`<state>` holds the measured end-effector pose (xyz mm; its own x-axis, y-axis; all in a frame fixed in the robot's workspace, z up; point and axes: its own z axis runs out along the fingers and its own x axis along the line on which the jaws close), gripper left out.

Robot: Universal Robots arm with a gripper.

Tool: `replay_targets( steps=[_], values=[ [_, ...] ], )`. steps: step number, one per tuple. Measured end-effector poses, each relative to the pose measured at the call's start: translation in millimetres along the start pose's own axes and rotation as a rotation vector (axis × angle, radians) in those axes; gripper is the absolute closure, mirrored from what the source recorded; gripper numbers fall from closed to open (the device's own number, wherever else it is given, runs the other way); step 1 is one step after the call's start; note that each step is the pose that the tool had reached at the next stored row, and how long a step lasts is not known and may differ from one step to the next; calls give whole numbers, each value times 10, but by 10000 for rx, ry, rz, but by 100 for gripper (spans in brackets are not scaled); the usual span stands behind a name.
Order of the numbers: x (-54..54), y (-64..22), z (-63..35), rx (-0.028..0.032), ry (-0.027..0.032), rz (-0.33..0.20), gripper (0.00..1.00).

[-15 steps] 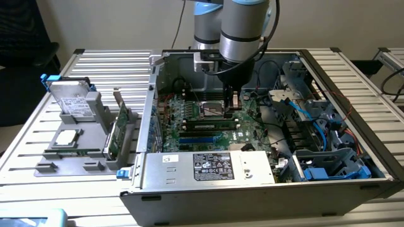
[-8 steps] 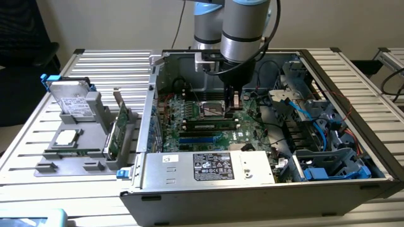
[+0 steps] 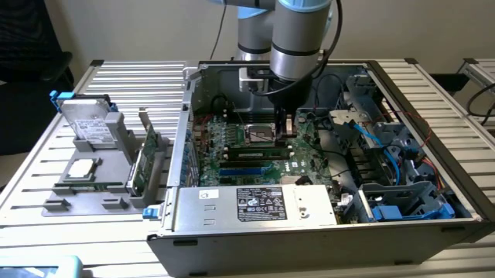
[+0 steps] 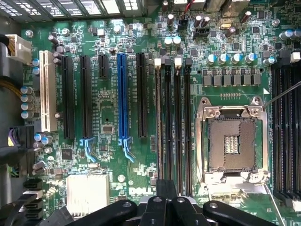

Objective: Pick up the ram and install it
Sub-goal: 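Press down the ram until it locks into place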

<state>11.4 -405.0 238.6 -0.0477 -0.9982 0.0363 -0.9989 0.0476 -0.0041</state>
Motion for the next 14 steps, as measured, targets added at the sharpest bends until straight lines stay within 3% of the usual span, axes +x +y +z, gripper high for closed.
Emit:
replay_targets(
  steps=[14],
  values=[
    [-15,-26,46,2,-1,1,89]
  ],
)
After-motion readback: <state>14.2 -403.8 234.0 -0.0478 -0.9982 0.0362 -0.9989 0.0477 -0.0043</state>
